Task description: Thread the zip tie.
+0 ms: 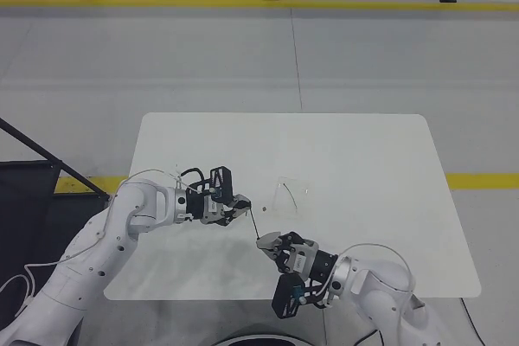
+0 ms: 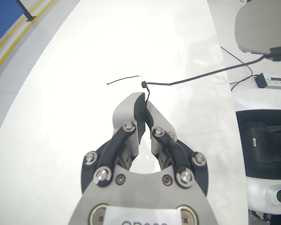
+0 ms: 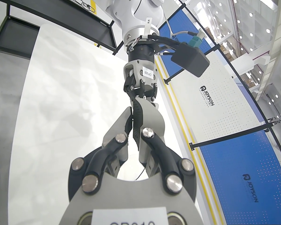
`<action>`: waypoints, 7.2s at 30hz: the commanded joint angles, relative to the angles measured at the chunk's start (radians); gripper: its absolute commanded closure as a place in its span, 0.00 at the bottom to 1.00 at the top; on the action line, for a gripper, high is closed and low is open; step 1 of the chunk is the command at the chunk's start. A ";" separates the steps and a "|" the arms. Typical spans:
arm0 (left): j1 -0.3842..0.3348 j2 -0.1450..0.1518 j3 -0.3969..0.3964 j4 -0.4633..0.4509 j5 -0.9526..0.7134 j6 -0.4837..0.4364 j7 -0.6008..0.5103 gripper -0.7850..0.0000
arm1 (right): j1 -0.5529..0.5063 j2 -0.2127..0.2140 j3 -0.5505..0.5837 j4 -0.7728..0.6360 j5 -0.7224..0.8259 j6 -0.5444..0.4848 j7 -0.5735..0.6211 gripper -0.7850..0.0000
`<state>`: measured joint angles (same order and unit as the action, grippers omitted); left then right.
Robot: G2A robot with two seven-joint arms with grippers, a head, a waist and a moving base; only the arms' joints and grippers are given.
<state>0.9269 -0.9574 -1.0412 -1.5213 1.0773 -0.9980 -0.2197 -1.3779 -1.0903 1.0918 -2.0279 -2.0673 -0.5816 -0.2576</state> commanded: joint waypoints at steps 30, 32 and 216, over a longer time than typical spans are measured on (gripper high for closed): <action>0.000 0.000 0.000 0.000 0.000 0.000 0.000 1.00 | -0.012 0.010 0.001 -0.006 0.008 0.032 -0.014 1.00; 0.000 0.000 0.000 0.000 0.000 0.000 0.000 1.00 | -0.010 0.011 0.001 -0.005 0.009 0.027 -0.013 1.00; 0.127 0.003 -0.031 -0.153 0.377 0.152 0.169 1.00 | -0.029 0.017 0.007 -0.002 0.083 0.176 0.047 1.00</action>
<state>1.0536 -0.9547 -1.0721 -1.6739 1.4540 -0.8455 -0.0511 -1.4082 -1.0732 1.0999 -2.0299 -1.9835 -0.4036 -0.2118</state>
